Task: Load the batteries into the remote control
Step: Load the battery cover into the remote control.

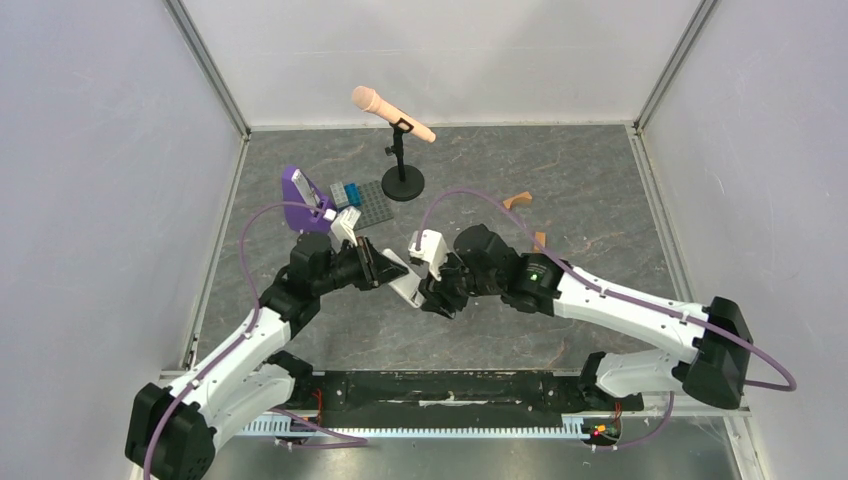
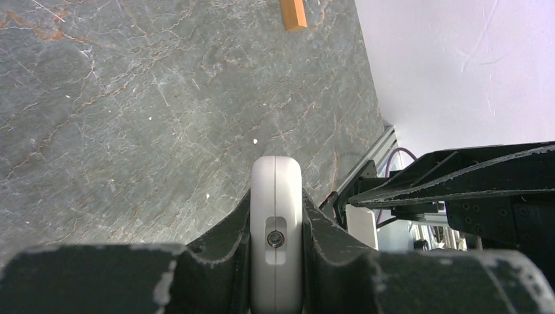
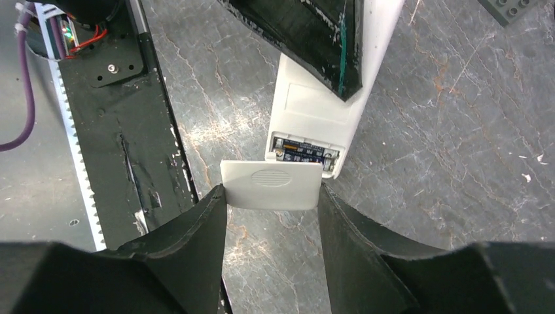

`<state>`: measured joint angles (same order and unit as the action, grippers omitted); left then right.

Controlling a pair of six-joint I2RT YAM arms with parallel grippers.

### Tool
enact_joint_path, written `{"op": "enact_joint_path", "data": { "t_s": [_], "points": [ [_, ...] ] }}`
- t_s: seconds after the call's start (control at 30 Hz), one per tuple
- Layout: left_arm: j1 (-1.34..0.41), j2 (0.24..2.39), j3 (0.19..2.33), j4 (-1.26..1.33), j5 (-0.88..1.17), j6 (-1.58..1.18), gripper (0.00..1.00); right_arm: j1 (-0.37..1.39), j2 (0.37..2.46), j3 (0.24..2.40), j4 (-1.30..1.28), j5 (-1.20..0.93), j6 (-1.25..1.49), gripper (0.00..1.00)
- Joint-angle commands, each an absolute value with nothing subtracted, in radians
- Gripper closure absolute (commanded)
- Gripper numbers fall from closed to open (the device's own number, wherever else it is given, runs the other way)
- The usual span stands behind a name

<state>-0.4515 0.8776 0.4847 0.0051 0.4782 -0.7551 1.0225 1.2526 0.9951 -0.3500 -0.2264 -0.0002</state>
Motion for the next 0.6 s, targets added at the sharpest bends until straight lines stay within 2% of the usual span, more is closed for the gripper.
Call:
{"op": "enact_joint_path", "data": {
  "t_s": [0.0,0.57],
  "points": [
    [-0.459,0.839,0.468,0.096,0.486,-0.761,0.98,1.056,1.322,1.099,-0.407,-0.149,-0.043,0.86],
    [-0.459,0.769,0.477,0.043,0.468,-0.698,0.98,1.068,1.461,1.200,-0.464,-0.127,-0.002,0.88]
  ]
}}
